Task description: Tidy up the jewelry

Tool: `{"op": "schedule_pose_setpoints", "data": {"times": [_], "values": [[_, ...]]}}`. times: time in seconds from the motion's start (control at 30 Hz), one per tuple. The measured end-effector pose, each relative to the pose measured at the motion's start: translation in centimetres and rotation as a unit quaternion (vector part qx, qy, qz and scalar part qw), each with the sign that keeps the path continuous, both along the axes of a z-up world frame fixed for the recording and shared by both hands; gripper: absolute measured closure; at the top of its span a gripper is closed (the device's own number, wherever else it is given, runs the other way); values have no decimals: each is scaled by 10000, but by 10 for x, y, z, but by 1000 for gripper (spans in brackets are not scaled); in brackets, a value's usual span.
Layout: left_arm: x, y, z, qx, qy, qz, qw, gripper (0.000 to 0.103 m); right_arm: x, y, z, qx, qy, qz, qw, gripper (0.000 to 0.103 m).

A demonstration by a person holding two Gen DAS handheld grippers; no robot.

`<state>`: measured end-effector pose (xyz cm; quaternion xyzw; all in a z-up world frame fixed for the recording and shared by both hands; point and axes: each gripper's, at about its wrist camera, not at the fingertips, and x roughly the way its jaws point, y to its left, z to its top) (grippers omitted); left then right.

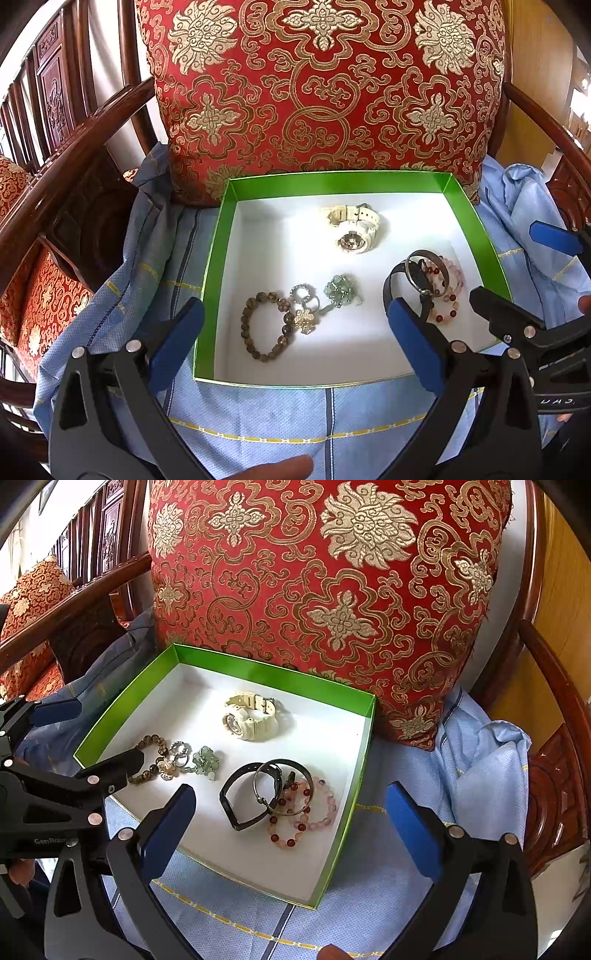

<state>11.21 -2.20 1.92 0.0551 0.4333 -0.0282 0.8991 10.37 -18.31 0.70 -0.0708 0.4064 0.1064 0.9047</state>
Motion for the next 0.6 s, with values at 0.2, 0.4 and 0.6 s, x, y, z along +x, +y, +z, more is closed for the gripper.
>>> {"op": "schedule_pose_setpoints", "data": {"times": [0.2, 0.4, 0.6], "values": [[0, 1, -2, 16, 23, -12, 10000, 5, 0, 1, 0, -22, 7, 16, 10000, 3], [0, 0, -2, 26, 26, -11, 10000, 5, 0, 2, 0, -36, 10, 33, 10000, 3], [0, 1, -4, 22, 42, -11, 10000, 5, 0, 2, 1, -82, 3, 75, 9999, 3]]}}
